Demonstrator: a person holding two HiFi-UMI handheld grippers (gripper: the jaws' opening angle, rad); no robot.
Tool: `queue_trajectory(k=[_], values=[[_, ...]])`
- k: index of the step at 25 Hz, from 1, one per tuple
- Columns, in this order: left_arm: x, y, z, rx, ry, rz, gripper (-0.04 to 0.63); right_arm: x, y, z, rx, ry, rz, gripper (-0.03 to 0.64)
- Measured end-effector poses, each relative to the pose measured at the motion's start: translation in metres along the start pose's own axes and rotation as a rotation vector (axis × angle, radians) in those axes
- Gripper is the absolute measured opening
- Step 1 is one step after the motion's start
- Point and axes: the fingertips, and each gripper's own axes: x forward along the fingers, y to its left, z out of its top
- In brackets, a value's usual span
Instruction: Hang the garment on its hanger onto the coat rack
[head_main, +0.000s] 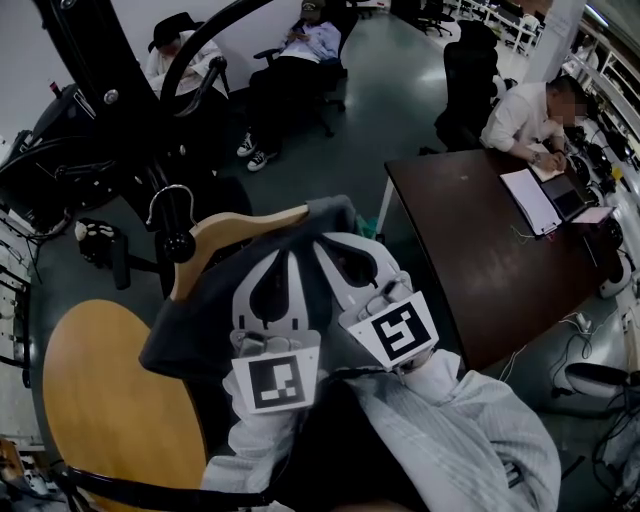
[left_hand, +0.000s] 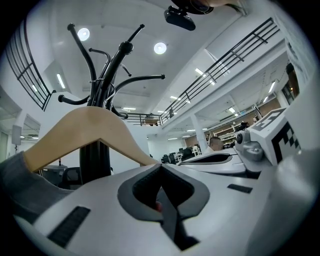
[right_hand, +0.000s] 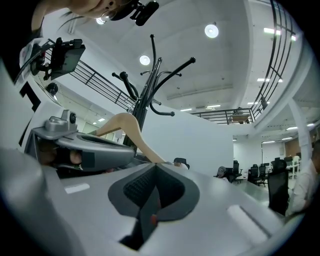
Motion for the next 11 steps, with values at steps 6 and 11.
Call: queue_trajectory(k=[6, 11], values=[[0.0021, 0.0071, -0.0032, -0.003, 0.008, 0.008, 0.005, 0.0067, -0.0006, -0.0043, 0.02, 0.009, 0.008, 0.0], [0.0032, 0.0046, -0.0038, 0.011, 0.006, 0.008, 0.006, 0.0049, -0.002, -0.0065, 0.011, 0.008, 0.02, 0.0]])
